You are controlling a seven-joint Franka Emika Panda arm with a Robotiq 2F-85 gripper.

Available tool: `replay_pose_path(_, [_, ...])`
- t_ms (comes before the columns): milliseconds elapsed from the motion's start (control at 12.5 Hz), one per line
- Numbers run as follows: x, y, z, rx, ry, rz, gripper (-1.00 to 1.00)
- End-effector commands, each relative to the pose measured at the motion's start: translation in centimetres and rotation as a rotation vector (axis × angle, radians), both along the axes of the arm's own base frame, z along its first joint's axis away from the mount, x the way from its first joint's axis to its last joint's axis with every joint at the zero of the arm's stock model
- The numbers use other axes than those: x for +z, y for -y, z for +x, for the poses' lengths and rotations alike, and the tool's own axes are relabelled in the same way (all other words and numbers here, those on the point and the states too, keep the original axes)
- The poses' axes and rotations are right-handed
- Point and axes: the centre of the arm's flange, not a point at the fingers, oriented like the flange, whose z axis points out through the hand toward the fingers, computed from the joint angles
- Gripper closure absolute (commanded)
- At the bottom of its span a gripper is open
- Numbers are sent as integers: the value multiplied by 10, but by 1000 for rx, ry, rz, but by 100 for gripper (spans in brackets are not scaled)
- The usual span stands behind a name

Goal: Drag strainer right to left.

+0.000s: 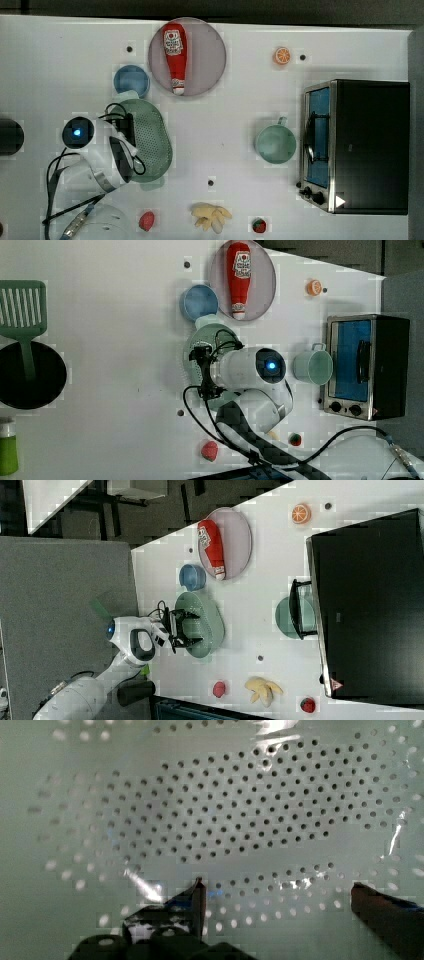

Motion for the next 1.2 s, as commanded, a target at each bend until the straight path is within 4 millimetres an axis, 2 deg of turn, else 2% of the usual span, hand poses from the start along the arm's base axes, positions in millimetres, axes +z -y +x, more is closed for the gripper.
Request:
replay_pose_path(80, [19, -40, 4, -80, -8, 59, -100])
replay_pose_path(480, [22, -93, 9, -164, -31, 151, -100])
replay_pose_path(720, [23, -120, 7, -138, -22, 170, -100])
replay_pose_path(1200, [30, -148, 0, -190, 17, 202, -100])
